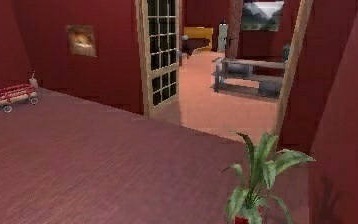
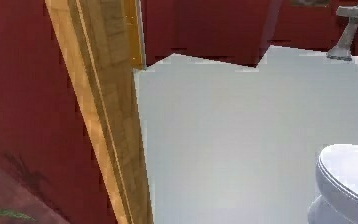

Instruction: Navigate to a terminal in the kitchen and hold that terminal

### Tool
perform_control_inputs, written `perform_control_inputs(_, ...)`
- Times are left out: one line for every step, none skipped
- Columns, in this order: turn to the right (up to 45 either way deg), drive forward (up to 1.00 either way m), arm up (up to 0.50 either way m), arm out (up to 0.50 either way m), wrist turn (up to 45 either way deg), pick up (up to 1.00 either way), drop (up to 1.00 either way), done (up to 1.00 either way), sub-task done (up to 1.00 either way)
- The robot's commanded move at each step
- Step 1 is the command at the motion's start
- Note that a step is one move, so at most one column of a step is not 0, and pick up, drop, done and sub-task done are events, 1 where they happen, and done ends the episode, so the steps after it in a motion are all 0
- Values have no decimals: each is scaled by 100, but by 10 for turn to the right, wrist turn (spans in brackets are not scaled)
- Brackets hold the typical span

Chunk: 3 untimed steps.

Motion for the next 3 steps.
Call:
perform_control_inputs(-90,0,0,0,0,0,0,0,0)
perform_control_inputs(0,100,0,0,0,0,0,0,0)
perform_control_inputs(-60,0,0,0,0,0,0,0,0)
